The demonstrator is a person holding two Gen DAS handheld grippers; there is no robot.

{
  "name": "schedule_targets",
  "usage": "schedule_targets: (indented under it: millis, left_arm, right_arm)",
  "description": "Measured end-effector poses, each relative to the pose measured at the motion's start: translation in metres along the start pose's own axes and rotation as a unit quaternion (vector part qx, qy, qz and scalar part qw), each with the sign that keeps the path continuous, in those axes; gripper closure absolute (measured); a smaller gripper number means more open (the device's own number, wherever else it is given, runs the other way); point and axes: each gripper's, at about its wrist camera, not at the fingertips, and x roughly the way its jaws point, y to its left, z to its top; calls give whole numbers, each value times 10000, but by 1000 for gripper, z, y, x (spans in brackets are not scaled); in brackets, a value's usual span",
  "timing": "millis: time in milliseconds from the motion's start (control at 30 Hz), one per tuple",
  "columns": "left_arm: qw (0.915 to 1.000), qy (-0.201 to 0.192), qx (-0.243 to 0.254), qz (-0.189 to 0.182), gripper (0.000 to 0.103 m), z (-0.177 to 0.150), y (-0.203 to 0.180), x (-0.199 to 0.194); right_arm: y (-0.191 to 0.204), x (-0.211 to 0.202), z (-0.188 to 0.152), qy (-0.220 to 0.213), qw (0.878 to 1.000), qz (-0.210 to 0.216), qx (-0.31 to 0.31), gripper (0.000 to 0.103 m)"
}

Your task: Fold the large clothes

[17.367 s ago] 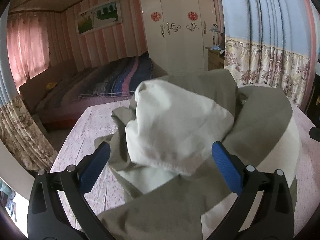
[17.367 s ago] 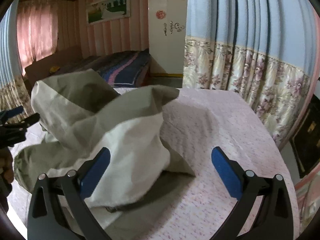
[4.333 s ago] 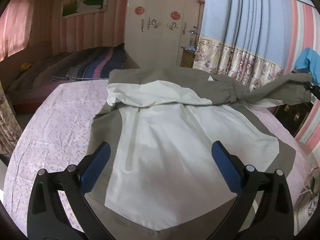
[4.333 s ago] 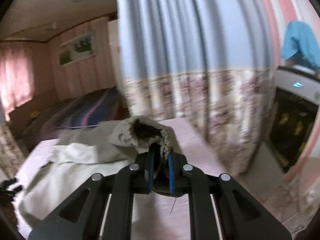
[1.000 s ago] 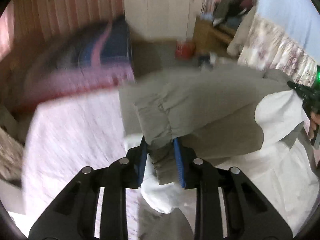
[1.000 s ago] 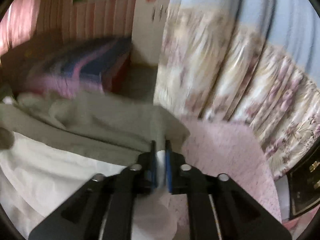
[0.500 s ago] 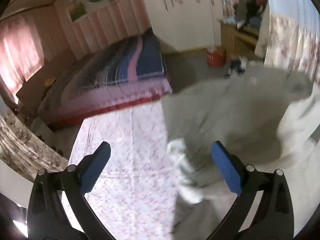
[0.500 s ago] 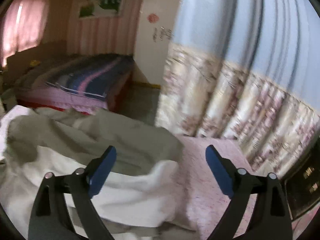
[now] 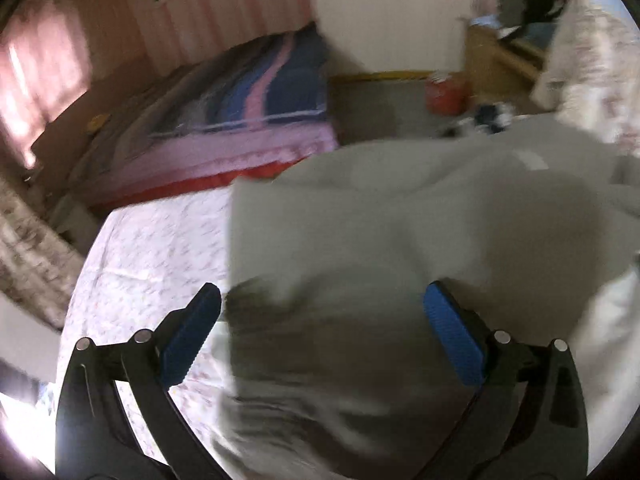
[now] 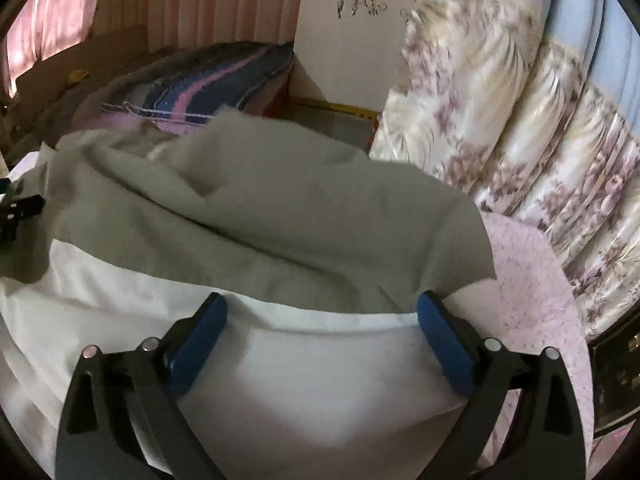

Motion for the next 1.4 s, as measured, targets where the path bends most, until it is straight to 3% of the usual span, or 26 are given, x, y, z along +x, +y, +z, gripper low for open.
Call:
schedule_targets:
  millis: [133, 267, 433, 533, 767, 867, 1000, 1167, 1267, 1400]
  left_arm:
    - [9994, 100, -327, -89, 3, -10, 26, 25]
    - [9998, -82, -170, -26, 3, -16, 24, 26]
    - [9992, -87, -289, -259, 3, -16, 32, 20]
    - [9994, -145, -210, -249, 3, -19, 40, -2]
    - [9956, -805, 25, -479, 3, -49, 57, -101]
    - [9960, -825, 123, -312, 3, -77, 68, -132]
    - [9948, -896, 315, -355, 3, -139, 87, -172]
    - [9936, -887, 181, -671, 3, -242, 121, -222]
    - [9918, -1004, -11, -789, 3, -290, 121, -247]
    - [9876, -685, -505, -1318, 3, -322, 114, -246]
  right_arm:
    - [-15, 14, 4, 4, 9999, -73, -91, 7]
    - [-33, 29, 6, 138, 9990, -304, 286, 4]
    - [-37, 9, 5, 50, 9989, -273, 366, 3]
    - [-38, -22, 5, -176, 9986, -242, 443, 3]
    - [-41, -102, -12, -613, 9972, -385, 195, 3]
    - [-49, -132, -32, -689, 9967, -308, 290, 3]
    - [-72, -178, -93, -748, 9962, 171, 417, 3]
    - [-101, -230, -187, -645, 9957, 250, 623, 3]
    - [-108, -252, -236, -491, 9941, 346, 900, 3]
    - [-101, -253, -269, -297, 9912, 724, 1068, 3]
